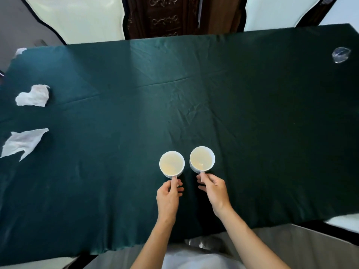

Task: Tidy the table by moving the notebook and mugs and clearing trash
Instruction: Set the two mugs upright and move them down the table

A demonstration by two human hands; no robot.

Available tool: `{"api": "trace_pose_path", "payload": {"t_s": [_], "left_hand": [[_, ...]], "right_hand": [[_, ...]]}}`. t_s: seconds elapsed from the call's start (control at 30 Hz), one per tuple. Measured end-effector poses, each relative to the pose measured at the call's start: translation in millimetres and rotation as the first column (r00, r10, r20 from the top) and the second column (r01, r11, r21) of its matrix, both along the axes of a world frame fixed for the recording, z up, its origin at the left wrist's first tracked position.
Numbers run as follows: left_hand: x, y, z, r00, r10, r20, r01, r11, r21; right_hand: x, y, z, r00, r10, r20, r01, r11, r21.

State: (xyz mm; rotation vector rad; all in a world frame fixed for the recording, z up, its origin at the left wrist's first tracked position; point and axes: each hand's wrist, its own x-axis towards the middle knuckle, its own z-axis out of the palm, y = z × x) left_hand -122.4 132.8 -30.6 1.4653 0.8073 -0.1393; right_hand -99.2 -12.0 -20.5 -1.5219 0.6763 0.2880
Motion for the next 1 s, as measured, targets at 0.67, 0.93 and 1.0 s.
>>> {"api": "trace_pose_path", "payload": {"t_s": [0.67,0.93,1.0], "left_hand": [[-54,-11,11,0.992,-0.046,0.117,0.027,0.987,0.159],[-148,-52,27,0.988,0.055,0.144,-0.083,0.977,0.198],[-175,-62,32,0.985,0.088,0.147,-0.118,0.971,0.208]], "right_hand": [[-42,-28,13,0.997,0.081,-0.010,-0.082,0.995,-0.063],[-115,-69,24,0.979,0.201,0.029,-0.196,0.973,-0.123],[-134,-78,28,0.970,0.241,0.030,-0.236,0.964,-0.124]]}}
